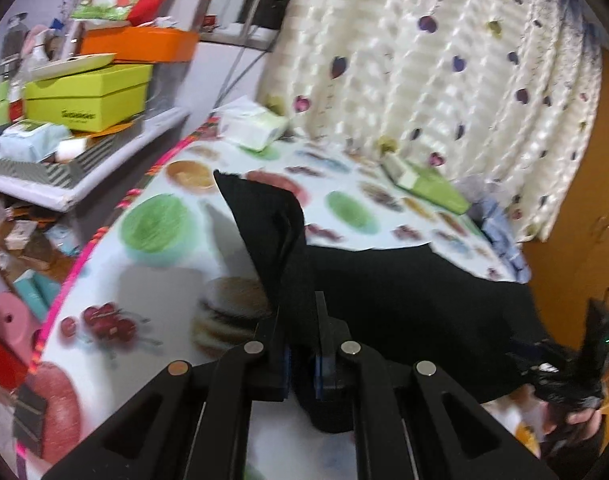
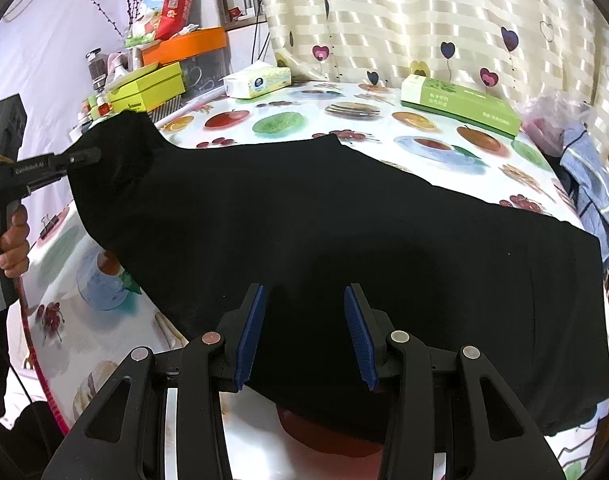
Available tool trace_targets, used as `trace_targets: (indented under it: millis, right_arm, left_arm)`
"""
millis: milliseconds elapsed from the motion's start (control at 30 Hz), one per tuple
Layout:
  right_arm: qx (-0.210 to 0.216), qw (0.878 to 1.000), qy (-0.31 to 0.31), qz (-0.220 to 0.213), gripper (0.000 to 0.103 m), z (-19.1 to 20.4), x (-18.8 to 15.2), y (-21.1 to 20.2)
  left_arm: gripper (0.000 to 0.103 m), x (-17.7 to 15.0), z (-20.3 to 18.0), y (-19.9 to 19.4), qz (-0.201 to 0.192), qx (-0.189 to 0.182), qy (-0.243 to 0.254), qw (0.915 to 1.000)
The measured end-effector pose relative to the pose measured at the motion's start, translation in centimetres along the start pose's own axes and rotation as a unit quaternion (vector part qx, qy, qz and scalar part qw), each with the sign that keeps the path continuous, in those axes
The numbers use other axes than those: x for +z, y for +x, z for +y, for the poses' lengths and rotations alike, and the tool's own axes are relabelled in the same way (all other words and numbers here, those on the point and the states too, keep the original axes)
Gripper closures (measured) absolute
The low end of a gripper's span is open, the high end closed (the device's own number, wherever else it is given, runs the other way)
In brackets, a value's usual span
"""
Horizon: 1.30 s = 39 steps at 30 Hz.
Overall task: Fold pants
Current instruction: 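Grasp the folded pants edge with the left gripper near the right gripper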
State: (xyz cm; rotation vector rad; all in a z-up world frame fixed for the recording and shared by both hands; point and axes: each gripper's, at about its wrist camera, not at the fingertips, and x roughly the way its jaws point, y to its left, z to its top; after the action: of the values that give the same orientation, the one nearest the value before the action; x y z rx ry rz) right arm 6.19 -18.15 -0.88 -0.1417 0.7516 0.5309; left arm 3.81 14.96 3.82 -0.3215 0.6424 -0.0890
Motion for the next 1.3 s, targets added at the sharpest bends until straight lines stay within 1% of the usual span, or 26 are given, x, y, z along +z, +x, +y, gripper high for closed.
trace_targets:
  millis: [200,300,400,533,600,667,733,833,900,967,1000,1033,1100,1167,1200,1233,1267,1300]
  right_arm:
    - [-0.003,1.000,0.014,-0.006,0.060,-0.9,-0.2,-0.5]
    - [-0.004,1.000,0.023,-0.009,0.060,-1.5,-0.4,-0.8]
    - [-0.006,0.999,0.034,-0.010,0.060,-2.2,-0.8,-1.1]
    - [-0.008,0.999,0.048,-0.011,0.060,-3.1,-1.2,-1.6]
    - [-0.010,0.999,0.051,-0.011,0.060,-3.4,-1.3,-1.8]
    - [-0.012,0.998,0.054,-0.010,0.060,-3.7,-1.5,-1.9]
    - [-0.011,0.998,0.059,-0.009,0.060,-4.0,-1.7,-2.0]
    - [-0.008,0.998,0.067,-0.009,0.060,-4.4,-1.7,-2.0]
    - [-0.006,0.997,0.070,-0.009,0.060,-4.5,-1.7,-1.9]
    - [-0.002,0.997,0.072,-0.009,0.060,-4.5,-1.6,-1.8]
    - [-0.001,0.997,0.073,-0.010,0.060,-4.5,-1.5,-1.8]
    - [0.001,0.997,0.073,-0.010,0.060,-4.4,-1.5,-1.8]
    - [0.007,0.997,0.076,-0.010,0.060,-4.4,-1.3,-1.6]
    - [0.011,0.997,0.079,-0.009,0.060,-4.3,-1.2,-1.5]
    - [0.013,0.997,0.081,-0.010,0.060,-4.3,-1.1,-1.5]
    - [0.016,0.996,0.083,-0.010,0.060,-4.3,-1.1,-1.5]
    - [0.022,0.996,0.087,-0.011,0.060,-4.4,-1.0,-1.4]
    - [0.025,0.995,0.091,-0.011,0.060,-4.4,-0.9,-1.4]
  left_arm:
    - [0.094,1.6,-3.7,0.7,-0.004,-0.052,0.021,0.9984]
    - [0.094,2.1,-6.3,1.2,-0.001,-0.087,0.039,0.9955]
    - [0.094,2.0,-9.5,2.2,0.009,-0.120,0.065,0.9906]
    - [0.094,0.6,-14.0,4.4,0.043,-0.158,0.110,0.9803]
    - [0.094,-0.4,-15.8,5.8,0.065,-0.170,0.127,0.9751]
    - [0.094,-1.5,-17.1,7.1,0.088,-0.180,0.134,0.9706]
    - [0.094,-2.6,-18.0,8.3,0.108,-0.178,0.143,0.9675]
    - [0.094,-3.7,-18.5,9.5,0.132,-0.181,0.148,0.9632]
    - [0.094,-4.2,-18.6,9.8,0.146,-0.186,0.156,0.9590]
    - [0.093,-4.8,-18.3,9.9,0.159,-0.192,0.153,0.9564]
    - [0.090,-4.9,-18.1,9.9,0.165,-0.193,0.147,0.9559]
    - [0.083,-4.9,-17.9,9.6,0.169,-0.197,0.143,0.9551]
    - [0.076,-5.0,-17.5,8.8,0.172,-0.226,0.132,0.9496]
    - [0.073,-4.9,-17.3,7.5,0.164,-0.253,0.129,0.9446]
    - [0.071,-4.9,-17.0,6.5,0.152,-0.263,0.132,0.9434]
    - [0.069,-4.8,-16.7,5.6,0.138,-0.267,0.135,0.9441]
    - [0.069,-4.5,-16.1,4.8,0.120,-0.260,0.134,0.9486]
    - [0.069,-4.1,-15.4,4.0,0.097,-0.241,0.132,0.9568]
